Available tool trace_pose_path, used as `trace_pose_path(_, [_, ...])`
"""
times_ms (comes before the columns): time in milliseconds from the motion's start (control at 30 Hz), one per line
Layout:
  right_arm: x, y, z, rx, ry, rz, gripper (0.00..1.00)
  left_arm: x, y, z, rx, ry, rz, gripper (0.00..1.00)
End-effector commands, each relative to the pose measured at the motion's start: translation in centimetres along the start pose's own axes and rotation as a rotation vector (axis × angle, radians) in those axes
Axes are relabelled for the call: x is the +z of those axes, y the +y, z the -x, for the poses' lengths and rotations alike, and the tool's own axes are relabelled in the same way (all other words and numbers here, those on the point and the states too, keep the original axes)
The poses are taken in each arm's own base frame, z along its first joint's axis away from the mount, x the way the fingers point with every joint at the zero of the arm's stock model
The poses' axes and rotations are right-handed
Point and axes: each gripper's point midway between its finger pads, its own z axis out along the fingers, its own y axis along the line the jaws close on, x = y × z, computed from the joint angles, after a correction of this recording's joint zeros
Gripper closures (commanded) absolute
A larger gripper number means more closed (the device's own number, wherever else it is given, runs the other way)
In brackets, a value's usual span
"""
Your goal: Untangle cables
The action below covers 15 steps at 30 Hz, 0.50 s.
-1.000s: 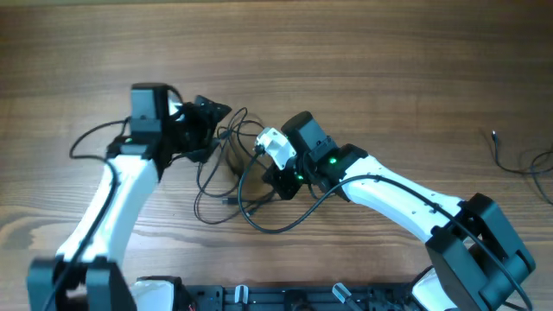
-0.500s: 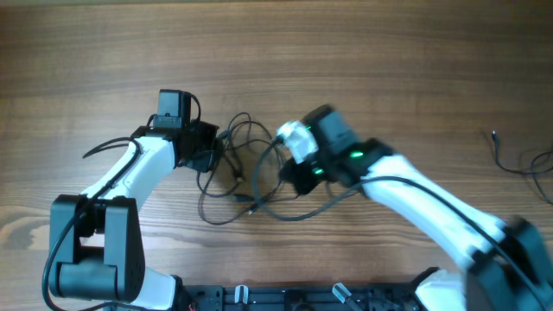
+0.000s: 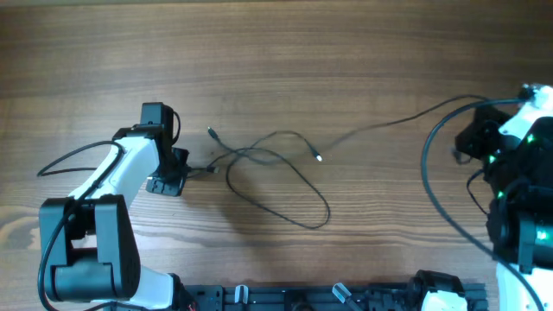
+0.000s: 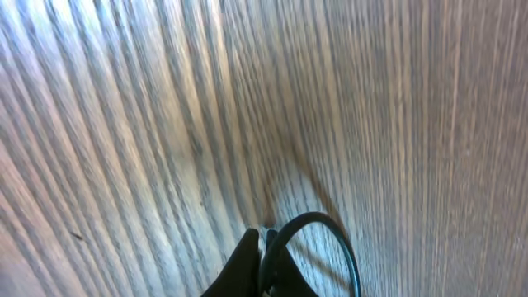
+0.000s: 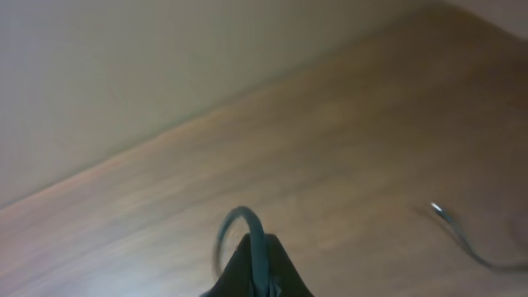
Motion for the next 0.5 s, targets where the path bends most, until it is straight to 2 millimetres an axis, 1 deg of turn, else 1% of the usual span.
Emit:
trace_pose_path(0, [2.8, -0.9, -2.4, 0.035, 0.135, -0.033, 0.96, 0.2, 0.5, 0.9, -0.017, -0.042, 0.024, 0.96])
trace_pose_path(33, [3.9, 0.3, -3.9, 0.043, 0.217, 0.041, 0.96, 0.2, 0.4, 0.6, -0.017, -0.024, 0.02, 0.96])
trace_pose_path(67, [4.5, 1.2, -4.9, 0.053, 0.27, 0.098, 0.96, 0.2, 0.3, 0.4, -0.017, -0.01, 0.017, 0.96])
trace_pose_path(100, [5.0, 3.0, -6.4, 0.06, 0.353, 0.207, 0.95, 0.2, 0.3, 0.0, -0.017, 0.014, 0.012, 0.96])
trace_pose_path(133, [5.1, 5.1, -7.8, 0.039, 0.429, 0.341, 0.96, 0.2, 0.2, -0.4, -0.017, 0.034, 0.007, 0.96])
trace_pose_path(167, [5.3, 6.6, -8.8, 0.019, 0.483, 0.439, 0.95, 0.2, 0.0, -0.8, -0.015, 0.055, 0.002, 0.96])
trace_pose_path(200, [5.5, 7.8, -9.9, 0.004, 0.532, 0.512, 0.95, 0.2, 0.0, -1.0, -0.011, 0.062, 0.0, 0.96])
trace_pose_path(233, [5.8, 8.9, -11.4, -0.011, 0.595, 0.566, 0.94, 0.2, -0.1, -1.2, -0.004, 0.063, -0.004, 0.96])
trace_pose_path(267, [6.4, 9.7, -13.2, -0.035, 0.656, 0.592, 0.94, 0.2, -0.3, -1.4, 0.005, 0.062, -0.008, 0.96])
trace_pose_path(333, [6.8, 11.3, -16.0, -0.097, 0.741, 0.63, 0.94, 0.2, -0.4, -1.9, 0.023, 0.062, -0.008, 0.92])
trace_pose_path(400, [6.9, 13.2, -18.8, -0.147, 0.816, 0.665, 0.91, 0.1, -0.5, -2.6, 0.05, 0.063, -0.008, 0.88])
trace_pose_path(467, [7.4, 14.3, -20.5, -0.204, 0.838, 0.665, 0.88, 0.1, -0.6, -3.2, 0.071, 0.062, -0.009, 0.83])
